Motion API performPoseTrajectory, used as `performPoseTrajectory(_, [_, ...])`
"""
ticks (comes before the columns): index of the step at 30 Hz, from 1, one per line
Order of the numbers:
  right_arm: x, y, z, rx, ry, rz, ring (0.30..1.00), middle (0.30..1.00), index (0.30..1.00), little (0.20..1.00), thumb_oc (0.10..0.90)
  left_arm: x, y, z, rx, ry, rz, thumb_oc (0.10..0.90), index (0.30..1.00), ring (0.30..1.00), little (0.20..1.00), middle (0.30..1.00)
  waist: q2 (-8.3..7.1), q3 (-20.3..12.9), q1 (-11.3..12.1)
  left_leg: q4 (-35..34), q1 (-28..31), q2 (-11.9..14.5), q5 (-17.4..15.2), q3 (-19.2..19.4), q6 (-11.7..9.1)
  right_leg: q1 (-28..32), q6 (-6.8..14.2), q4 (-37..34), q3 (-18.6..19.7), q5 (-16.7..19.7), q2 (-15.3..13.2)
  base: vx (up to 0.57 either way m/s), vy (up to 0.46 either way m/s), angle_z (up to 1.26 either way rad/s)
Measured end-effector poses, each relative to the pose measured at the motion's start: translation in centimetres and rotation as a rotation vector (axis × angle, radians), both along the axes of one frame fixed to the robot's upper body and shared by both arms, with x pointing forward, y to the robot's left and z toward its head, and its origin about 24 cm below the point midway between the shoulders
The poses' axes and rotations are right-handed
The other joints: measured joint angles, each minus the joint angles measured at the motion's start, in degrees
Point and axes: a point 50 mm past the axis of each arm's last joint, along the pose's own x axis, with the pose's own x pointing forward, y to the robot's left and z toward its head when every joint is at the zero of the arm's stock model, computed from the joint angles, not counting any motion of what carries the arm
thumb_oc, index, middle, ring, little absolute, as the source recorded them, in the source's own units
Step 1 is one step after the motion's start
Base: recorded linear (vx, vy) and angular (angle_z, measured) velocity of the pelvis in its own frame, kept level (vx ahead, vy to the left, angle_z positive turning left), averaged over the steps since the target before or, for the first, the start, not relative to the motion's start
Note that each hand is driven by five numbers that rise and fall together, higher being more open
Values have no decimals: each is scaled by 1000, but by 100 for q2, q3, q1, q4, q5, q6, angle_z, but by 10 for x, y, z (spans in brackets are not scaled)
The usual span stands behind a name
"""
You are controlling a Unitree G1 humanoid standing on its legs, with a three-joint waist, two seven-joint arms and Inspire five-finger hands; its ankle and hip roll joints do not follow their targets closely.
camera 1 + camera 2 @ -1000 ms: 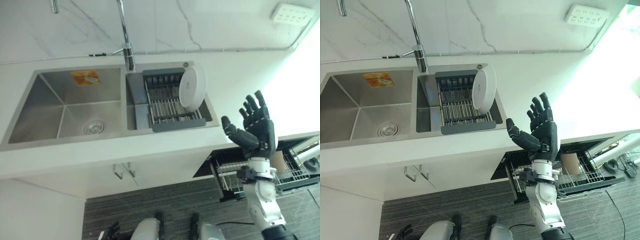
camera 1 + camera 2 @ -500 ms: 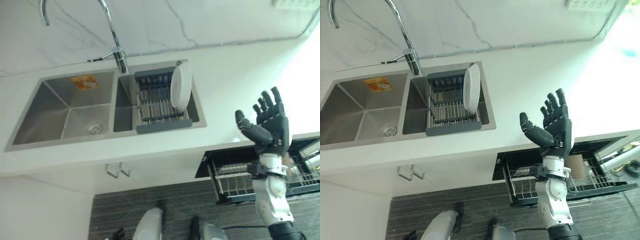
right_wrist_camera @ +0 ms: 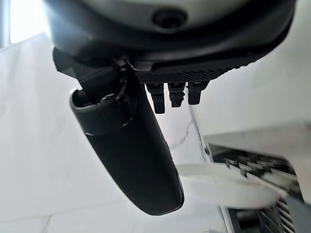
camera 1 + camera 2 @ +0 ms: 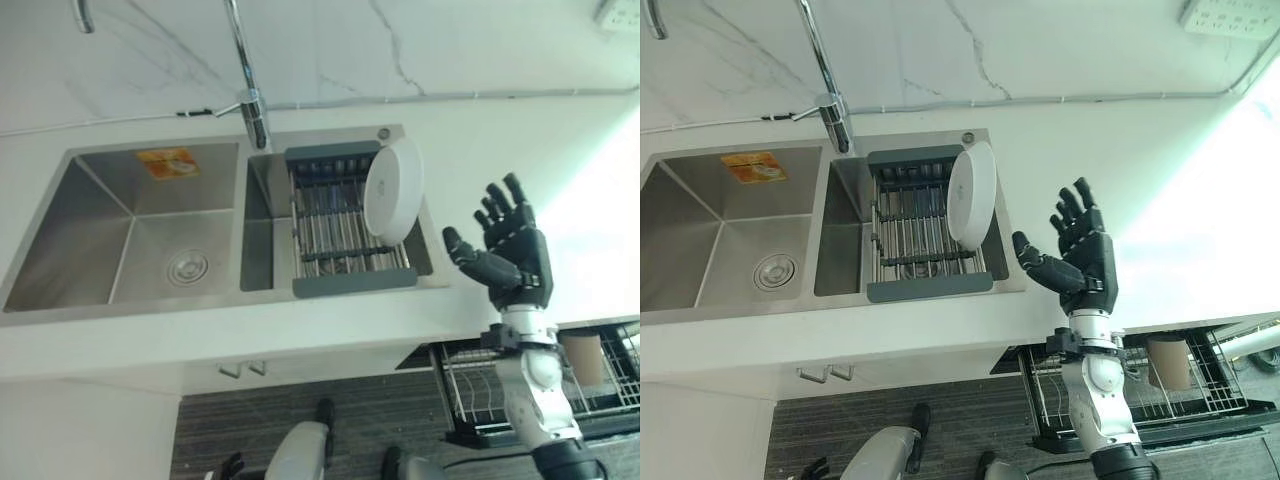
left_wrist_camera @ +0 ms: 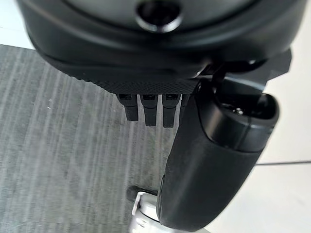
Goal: Place the dishes in the dishwasher.
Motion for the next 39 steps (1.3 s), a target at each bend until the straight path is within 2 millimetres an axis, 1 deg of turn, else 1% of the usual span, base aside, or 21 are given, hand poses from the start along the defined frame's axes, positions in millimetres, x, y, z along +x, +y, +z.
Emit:
performPoseTrajectory(2, [2, 1, 1, 5, 3, 3, 900, 900, 900, 900, 800, -6, -1, -2, -6, 35, 4, 800, 900, 900, 900, 900, 0, 0, 1, 20, -40, 23, -33, -24, -52, -11, -16, 15, -11, 10, 26, -2, -5, 2])
performPoseTrajectory(4, [3, 1, 3, 15, 2, -8, 900, 900, 900, 900, 800, -9, -1, -2, -6, 43, 2, 800, 900, 900, 900, 900, 1, 0, 10, 22, -58, 28, -22, -50, -62, -32, -27, 43, -23, 15, 31, -2, -8, 4])
performPoseTrajectory(7, [8, 5, 12, 19, -19, 0, 900, 900, 900, 900, 800, -6, -3, -2, -8, 34, -29, 800, 900, 900, 900, 900, 11, -3, 56, 32, -165, 29, -21, -71, -67, -153, -76, 94, -25, -3, 27, 10, 6, 0])
performPoseTrajectory(11, [10, 14, 17, 19, -22, 33, 900, 900, 900, 900, 800, -4, -3, -2, -5, 32, -35, 800, 900, 900, 900, 900, 19, -6, 127, 57, -148, 16, -27, -35, -54, -149, -29, 90, -17, 21, 5, 0, 0, 0])
performPoseTrajectory(14, [12, 18, 14, 15, 10, 43, 900, 900, 900, 900, 800, -5, -3, -2, -5, 38, -35, 800, 900, 900, 900, 900, 21, -6, 144, 70, -148, 11, -4, -35, -18, -119, -20, 84, -29, 25, 0, 0, 0, 0])
performPoseTrajectory(18, [13, 17, 12, 19, 34, 29, 900, 900, 900, 900, 800, -6, -3, -2, -5, 53, -45, 800, 900, 900, 900, 900, 28, -8, 138, 70, -148, 12, -21, -58, -50, -102, -21, 85, -48, 25, 8, 0, 0, 0])
performPoseTrajectory(21, [13, 18, 11, 19, 48, 29, 900, 900, 900, 900, 800, -5, -3, -2, 14, 62, -102, 800, 900, 900, 900, 900, 29, -8, 140, 70, -148, 12, -21, -67, -50, -96, -21, 85, -56, 25, 8, 0, 0, 0])
performPoseTrajectory(22, [13, 19, 10, 19, 52, 32, 900, 900, 900, 900, 800, -4, -4, -2, 40, 72, -154, 800, 900, 900, 900, 900, 33, -8, 138, 79, -148, 12, -21, -67, -50, -97, -21, 86, -56, 25, 7, 0, 0, 0])
performPoseTrajectory(24, [14, 19, 10, 22, 55, 28, 900, 900, 900, 900, 800, -4, -5, -2, 42, 74, -173, 800, 900, 900, 900, 900, 52, -9, 155, 81, -150, 9, -21, -72, -49, -90, -21, 88, -63, 26, 5, 0, 0, 0])
performPoseTrajectory(32, [19, 22, 16, 42, 55, -1, 900, 900, 900, 900, 800, -3, -5, -2, 41, 73, -171, 800, 900, 900, 900, 900, 157, -43, 162, 86, -150, -2, -22, -130, -51, -36, -22, 73, -145, 25, 1, -7, 9, 4])
performPoseTrajectory(39, [19, 21, 16, 49, 61, -19, 900, 900, 900, 900, 800, -4, -5, -2, 41, 73, -171, 800, 900, 900, 900, 900, 183, -59, 248, 96, -152, -29, -22, -173, -50, -13, -20, 69, -177, 22, -12, -3, 4, 2])
